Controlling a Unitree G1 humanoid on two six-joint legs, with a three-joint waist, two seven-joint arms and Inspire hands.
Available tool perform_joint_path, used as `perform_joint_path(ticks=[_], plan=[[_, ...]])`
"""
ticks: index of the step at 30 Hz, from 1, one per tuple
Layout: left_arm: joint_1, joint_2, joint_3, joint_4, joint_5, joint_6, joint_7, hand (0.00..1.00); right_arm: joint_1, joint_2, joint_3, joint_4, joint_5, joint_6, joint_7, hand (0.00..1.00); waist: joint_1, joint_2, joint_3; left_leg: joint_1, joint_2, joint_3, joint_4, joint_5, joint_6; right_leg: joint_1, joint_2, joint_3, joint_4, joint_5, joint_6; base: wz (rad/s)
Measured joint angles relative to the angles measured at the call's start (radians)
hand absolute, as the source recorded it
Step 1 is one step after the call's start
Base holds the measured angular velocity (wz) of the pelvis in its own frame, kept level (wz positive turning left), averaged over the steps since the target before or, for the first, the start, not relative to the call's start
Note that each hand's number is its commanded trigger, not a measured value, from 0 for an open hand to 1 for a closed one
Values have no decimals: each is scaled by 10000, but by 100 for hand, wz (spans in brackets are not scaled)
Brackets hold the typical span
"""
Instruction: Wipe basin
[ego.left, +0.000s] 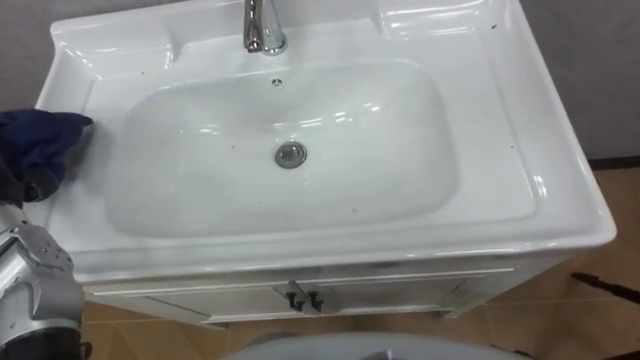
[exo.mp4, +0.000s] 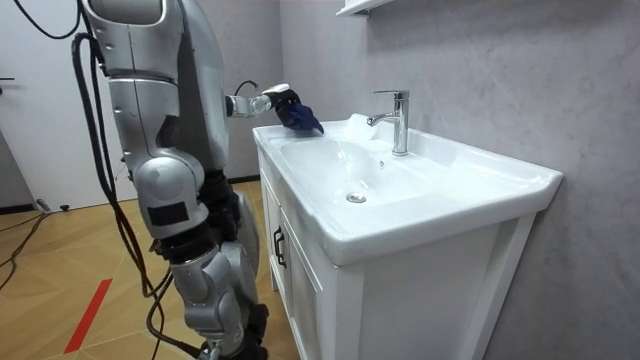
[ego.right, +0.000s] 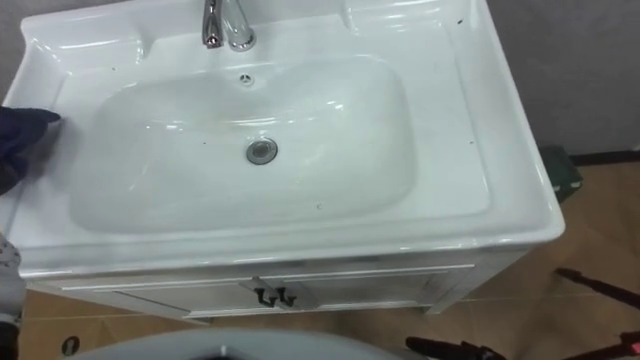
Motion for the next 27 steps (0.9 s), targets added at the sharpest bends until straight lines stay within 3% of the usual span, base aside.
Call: perform_joint_path(ticks=[10, 12, 13, 27], plan=[[-1, 0, 4, -6, -7, 11, -212, 100, 3, 5, 6, -82, -46, 36, 3, 0, 5, -131, -33, -52, 0, 5, 21, 0, 0, -46, -6, -7, 3, -7, 1, 0], [0, -1, 3, -45, -5, 11, -221, 30, 11, 9, 11, -122, -66, 35, -3, 0, 5, -135, -29, -73, -3, 5, 21, 0, 0, -64, -9, -17, 2, -7, 1, 0], [0, -1, 3, -49, 2, 11, -223, 0, 10, 10, 13, -126, -73, 35, -4, 0, 4, -134, -29, -74, -3, 5, 21, 0, 0, -65, -9, -17, 1, -6, 1, 0], [-2, -1, 3, -488, -6, -1, -146, 0, 14, 14, 117, -336, 28, -55, -135, 0, -74, -5, 44, -135, -53, -24, 18, -2, 3, -66, -78, -203, -12, -39, 31, 2]])
